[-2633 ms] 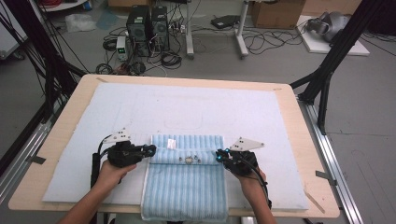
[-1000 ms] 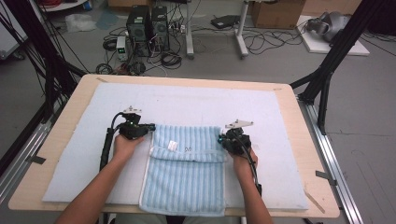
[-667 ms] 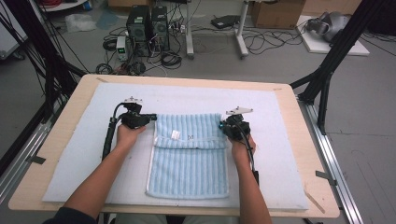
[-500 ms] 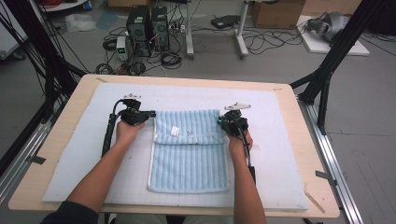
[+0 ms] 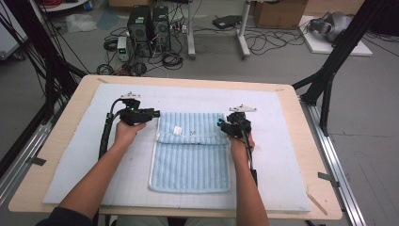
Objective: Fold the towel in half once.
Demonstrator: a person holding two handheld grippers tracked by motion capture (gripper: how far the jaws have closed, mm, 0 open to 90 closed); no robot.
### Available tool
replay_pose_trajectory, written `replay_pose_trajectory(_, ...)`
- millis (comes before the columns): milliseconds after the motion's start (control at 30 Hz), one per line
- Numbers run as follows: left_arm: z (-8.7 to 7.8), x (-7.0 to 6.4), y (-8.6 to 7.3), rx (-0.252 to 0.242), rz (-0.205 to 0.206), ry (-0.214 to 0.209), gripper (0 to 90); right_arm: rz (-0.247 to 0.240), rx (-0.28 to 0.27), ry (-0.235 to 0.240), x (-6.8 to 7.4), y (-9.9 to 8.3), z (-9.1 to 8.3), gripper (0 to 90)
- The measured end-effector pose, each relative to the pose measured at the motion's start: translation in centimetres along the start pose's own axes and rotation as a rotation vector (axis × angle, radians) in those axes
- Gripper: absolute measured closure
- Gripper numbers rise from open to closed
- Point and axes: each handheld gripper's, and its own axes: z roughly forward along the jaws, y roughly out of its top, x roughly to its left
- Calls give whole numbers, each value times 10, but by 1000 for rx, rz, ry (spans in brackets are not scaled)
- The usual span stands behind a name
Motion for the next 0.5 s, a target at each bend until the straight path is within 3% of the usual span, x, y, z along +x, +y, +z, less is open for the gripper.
replay_pose_trajectory(67,-2,-6,-3,-14,0,-25,586,-9,0,26,-1,1,-5,590)
replay_pose_trajectory(167,-2,-12,-12,10,3,-61,561,-7,49,97,-1,-1,-7,553)
replay_pose_trajectory(267,-2,-18,-20,26,3,-89,545,-34,81,129,1,-4,-10,560)
replay_pose_trajectory(333,-4,-22,-26,37,0,-118,544,-55,87,155,1,-6,-13,562)
replay_pose_trajectory(500,-11,-32,-38,54,18,-169,545,-43,62,219,-2,-7,-29,549)
